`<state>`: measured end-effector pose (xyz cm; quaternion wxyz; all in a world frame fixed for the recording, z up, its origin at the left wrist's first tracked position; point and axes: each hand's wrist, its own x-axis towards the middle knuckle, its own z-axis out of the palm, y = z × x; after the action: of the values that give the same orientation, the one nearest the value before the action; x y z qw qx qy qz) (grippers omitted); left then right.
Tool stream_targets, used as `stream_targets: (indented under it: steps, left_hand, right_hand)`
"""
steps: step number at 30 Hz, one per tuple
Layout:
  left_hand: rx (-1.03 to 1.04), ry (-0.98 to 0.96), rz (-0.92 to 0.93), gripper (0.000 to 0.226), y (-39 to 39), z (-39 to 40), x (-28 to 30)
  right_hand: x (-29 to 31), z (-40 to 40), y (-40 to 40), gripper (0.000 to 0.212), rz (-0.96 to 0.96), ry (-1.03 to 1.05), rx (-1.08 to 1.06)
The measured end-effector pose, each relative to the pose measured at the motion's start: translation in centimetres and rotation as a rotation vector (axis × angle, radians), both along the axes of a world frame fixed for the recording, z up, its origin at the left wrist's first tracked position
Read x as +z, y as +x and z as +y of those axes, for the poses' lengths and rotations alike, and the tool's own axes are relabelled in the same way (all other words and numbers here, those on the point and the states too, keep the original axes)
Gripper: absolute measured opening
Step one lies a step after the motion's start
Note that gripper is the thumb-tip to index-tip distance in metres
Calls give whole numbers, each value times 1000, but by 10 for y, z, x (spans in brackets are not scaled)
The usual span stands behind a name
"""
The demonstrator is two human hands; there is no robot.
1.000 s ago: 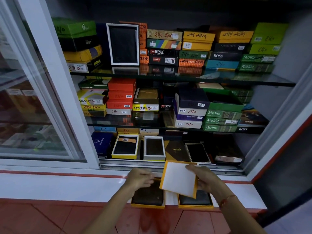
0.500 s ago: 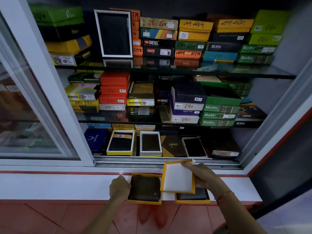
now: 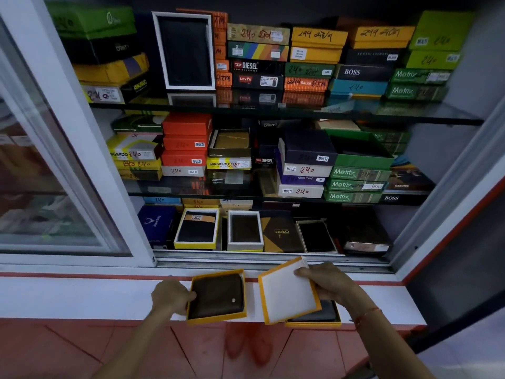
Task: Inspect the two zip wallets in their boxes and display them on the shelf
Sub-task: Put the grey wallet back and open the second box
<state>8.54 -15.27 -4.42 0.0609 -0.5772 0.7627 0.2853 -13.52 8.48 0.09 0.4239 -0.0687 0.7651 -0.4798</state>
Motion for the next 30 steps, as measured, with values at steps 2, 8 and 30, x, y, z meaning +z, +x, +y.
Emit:
stream_targets:
  steps: [2,8,30]
  left_hand:
    - [19,-2,21,36,4,-7,9]
    - [30,-17,37,35,6,-4,18]
    - [-106,46,5,28,-21,40,13]
  right_hand:
    - [-11,-13,10,22,-88,-37,-24]
    - [-52,-54,50,9,-219,-24,-109]
    - [-43,-62,73,26,499,454,72]
